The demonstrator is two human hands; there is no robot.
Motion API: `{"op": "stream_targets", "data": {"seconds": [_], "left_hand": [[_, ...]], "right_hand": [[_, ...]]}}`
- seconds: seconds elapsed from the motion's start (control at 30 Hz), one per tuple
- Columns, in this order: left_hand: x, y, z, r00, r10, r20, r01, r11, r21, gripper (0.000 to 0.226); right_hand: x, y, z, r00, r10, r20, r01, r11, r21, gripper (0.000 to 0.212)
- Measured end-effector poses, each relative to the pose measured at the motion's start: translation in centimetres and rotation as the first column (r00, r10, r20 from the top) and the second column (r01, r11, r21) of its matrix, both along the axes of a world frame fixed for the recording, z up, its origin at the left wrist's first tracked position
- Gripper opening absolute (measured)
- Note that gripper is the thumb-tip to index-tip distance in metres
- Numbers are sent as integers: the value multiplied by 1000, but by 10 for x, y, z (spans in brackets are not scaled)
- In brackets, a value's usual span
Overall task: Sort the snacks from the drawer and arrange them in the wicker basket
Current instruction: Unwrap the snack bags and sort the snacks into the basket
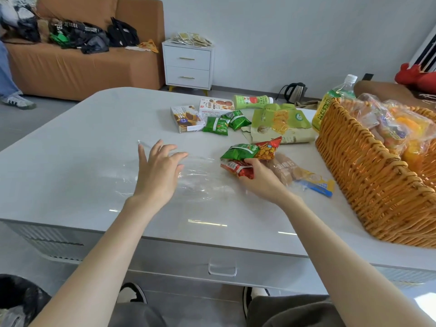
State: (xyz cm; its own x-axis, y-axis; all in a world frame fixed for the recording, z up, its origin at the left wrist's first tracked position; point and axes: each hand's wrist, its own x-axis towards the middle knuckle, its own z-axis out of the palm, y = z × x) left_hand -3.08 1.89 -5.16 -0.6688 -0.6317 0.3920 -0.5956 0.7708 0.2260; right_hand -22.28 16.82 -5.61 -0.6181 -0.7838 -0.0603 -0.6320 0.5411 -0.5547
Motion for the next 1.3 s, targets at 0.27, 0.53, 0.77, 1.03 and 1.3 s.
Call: {"op": "stream_targets", "data": {"seconds": [0.27, 0.53, 0.77, 1.03, 1.3], "left_hand": [[-4, 2, 13, 998, 53, 27, -58, 971, 230, 49], [-10, 8, 1, 983, 81, 164, -100, 989, 111, 80], [-12, 2, 4, 997, 64, 41, -67, 995, 78, 43], [-20, 3, 12, 992, 88, -87, -74, 986, 151, 42], [-33, 35, 27, 981, -37, -191, 91, 953, 287, 45]], "right_hand": [[-2, 2, 0, 925, 70, -373, -17, 989, 144, 49], [3, 15, -4, 948, 146, -283, -101, 981, 168, 48], [-13, 17, 6, 991, -28, -127, 17, 996, -85, 22], [0, 14, 47, 691, -4, 722, 249, 940, -233, 18], [22, -2, 42, 408, -6, 913, 311, 941, -133, 11]]}}
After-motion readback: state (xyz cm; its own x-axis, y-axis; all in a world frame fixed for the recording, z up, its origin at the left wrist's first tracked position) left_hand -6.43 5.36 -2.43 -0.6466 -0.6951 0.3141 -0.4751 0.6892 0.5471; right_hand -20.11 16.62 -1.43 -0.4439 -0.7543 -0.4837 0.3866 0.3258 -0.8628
